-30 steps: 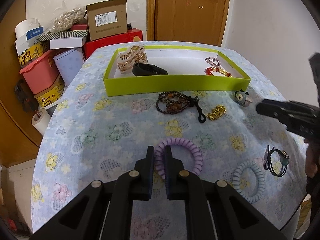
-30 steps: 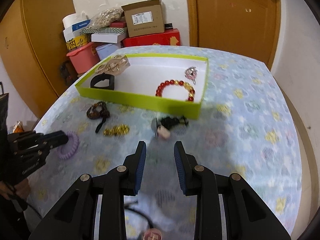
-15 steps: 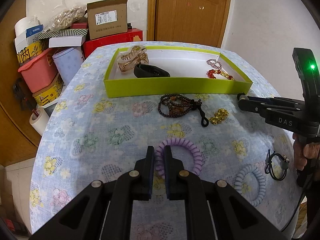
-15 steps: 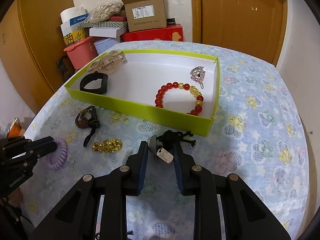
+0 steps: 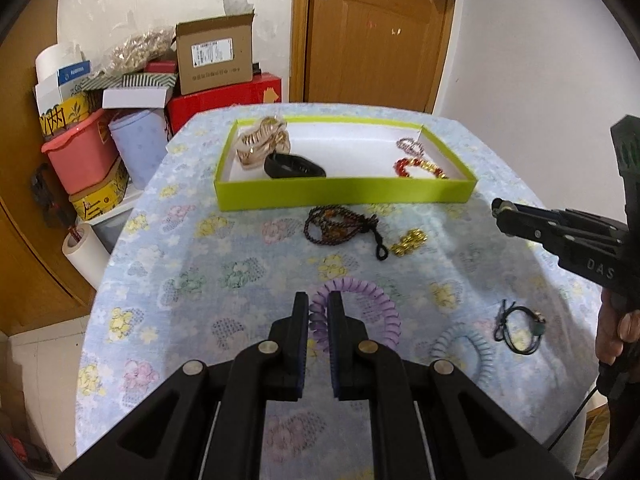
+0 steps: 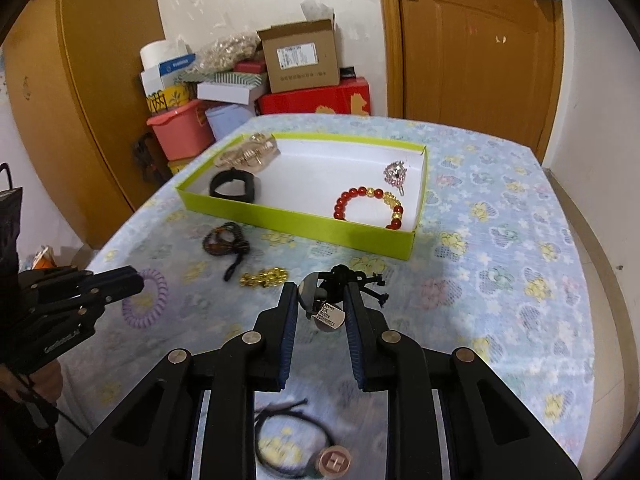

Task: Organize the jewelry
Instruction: 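Carry the purple coil into the tray with the left tool while the right tool drops the charm there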

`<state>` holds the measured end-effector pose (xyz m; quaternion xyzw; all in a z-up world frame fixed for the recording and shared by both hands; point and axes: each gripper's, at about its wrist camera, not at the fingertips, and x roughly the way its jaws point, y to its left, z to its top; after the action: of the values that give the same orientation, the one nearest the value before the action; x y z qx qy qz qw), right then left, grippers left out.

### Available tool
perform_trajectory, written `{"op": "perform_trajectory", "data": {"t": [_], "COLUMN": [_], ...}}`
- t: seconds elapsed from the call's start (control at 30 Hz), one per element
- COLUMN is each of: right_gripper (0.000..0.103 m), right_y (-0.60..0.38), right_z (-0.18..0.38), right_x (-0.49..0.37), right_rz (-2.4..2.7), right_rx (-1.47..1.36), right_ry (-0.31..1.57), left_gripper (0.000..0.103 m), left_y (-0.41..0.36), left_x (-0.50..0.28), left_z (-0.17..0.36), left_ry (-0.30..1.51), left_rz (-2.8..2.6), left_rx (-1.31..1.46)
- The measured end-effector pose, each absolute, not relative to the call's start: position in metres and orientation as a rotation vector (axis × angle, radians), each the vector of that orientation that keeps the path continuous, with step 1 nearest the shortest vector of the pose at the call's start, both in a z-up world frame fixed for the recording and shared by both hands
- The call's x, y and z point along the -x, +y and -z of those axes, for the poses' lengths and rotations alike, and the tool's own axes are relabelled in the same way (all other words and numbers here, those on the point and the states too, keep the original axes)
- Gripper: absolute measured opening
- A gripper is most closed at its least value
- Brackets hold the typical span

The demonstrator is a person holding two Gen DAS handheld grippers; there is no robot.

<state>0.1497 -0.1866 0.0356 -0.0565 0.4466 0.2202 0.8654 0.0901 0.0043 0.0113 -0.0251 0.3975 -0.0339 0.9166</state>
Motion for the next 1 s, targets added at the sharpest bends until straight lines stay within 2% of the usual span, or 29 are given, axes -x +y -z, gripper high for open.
{"op": "perform_trajectory", "data": {"t": [0.57, 1.0], "right_gripper": [0.024, 0.024], "right_y": [-0.196, -0.197], "right_z": [-0.080, -0.084], "right_x": [-0.113, -0.130], "right_rz": [-0.467, -0.471], "right_rx": [0.111, 0.107], "right_ry": [0.852, 0.849], "left_gripper": [0.010, 0.010], "left_y": [-0.004, -0.001], "left_x": [-0.061, -0.088], "left_z": [-0.054, -0.066], "left_ry": [0.730, 0.733], "left_rz": [0.107, 0.109], "left_rx": [0.045, 0.044]}}
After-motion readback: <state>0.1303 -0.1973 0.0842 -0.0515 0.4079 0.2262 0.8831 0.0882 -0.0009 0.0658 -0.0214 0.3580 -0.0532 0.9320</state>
